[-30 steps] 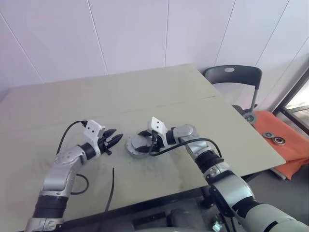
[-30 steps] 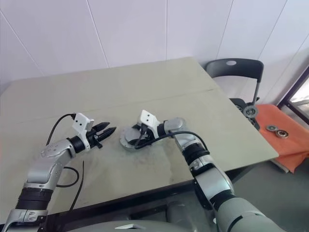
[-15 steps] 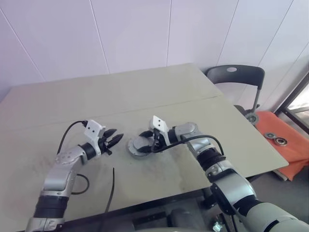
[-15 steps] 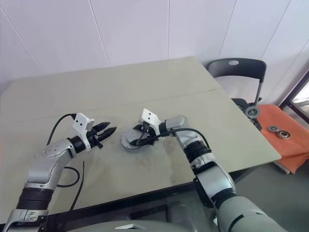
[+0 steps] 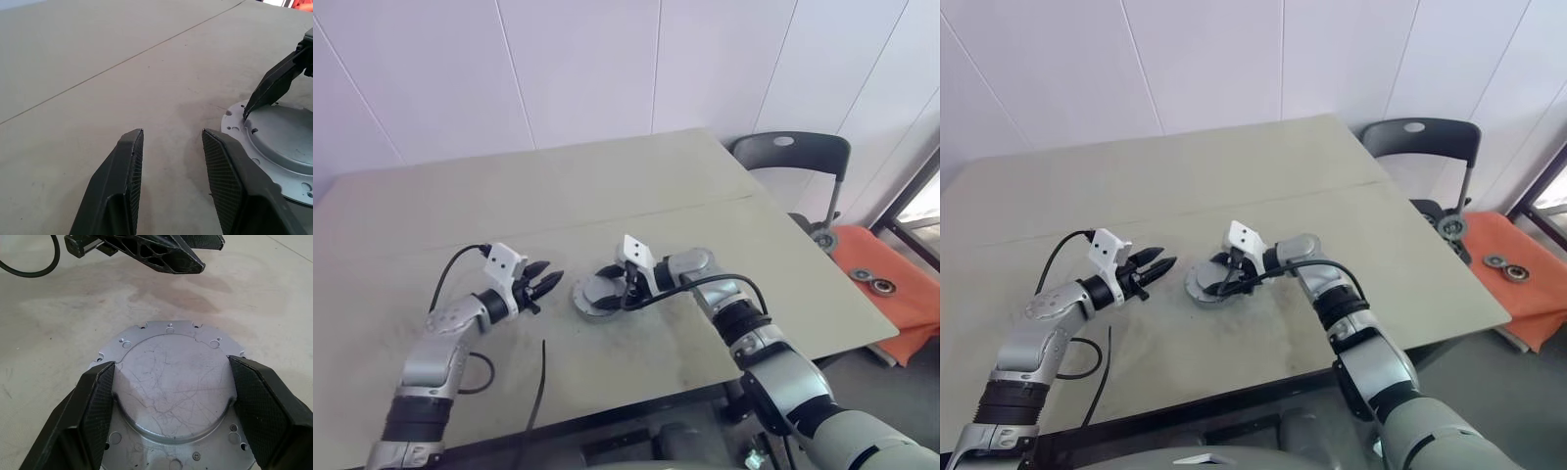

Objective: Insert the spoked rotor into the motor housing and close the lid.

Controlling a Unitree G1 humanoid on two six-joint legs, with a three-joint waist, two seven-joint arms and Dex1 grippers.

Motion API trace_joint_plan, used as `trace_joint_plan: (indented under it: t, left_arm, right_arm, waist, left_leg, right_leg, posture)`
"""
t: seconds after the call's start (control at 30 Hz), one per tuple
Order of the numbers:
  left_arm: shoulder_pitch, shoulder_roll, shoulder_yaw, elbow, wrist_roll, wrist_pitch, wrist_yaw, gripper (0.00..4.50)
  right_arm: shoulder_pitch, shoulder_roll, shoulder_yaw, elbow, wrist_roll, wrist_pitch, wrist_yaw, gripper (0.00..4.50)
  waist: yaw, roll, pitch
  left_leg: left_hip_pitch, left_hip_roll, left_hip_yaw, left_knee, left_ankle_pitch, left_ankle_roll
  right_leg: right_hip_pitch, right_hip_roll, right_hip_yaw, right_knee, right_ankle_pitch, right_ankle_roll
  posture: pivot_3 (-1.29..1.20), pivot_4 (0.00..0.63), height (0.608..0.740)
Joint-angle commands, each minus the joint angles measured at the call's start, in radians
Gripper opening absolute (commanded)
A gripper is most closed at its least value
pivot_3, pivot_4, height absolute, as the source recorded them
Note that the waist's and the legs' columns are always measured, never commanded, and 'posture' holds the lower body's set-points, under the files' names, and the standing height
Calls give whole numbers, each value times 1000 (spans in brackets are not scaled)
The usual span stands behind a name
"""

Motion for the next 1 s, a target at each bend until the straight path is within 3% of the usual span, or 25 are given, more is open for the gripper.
trace_joint_plan:
  t: [0.03, 0.6, 1.0]
  left_arm:
    - [-21, 0, 13, -16, 2, -12, 3, 1992]
    - [-19, -3, 13, -19, 5, -11, 4, 1992]
    - [-15, -1, 15, -23, 6, -10, 4, 1992]
  right_arm:
    - [18, -12, 26, 39, -2, 11, 60, 3191]
    - [5, -30, 35, 136, -40, -146, 63, 3191]
    - [-49, -5, -34, 144, 34, -37, 120, 3191]
  waist:
    - [0, 0, 0]
    - [21, 0, 0]
    - [21, 0, 0]
  left_leg:
    - [0, 0, 0, 0, 0, 0]
    - [1, -1, 0, 1, 0, 0]
    - [1, -1, 0, 2, 0, 0]
  right_leg:
    - [0, 0, 0, 0, 0, 0]
    - [2, -1, 0, 1, 0, 0]
    - [1, -1, 0, 1, 0, 0]
  posture:
    - [0, 0, 740]
    - [0, 0, 740]
    - [0, 0, 740]
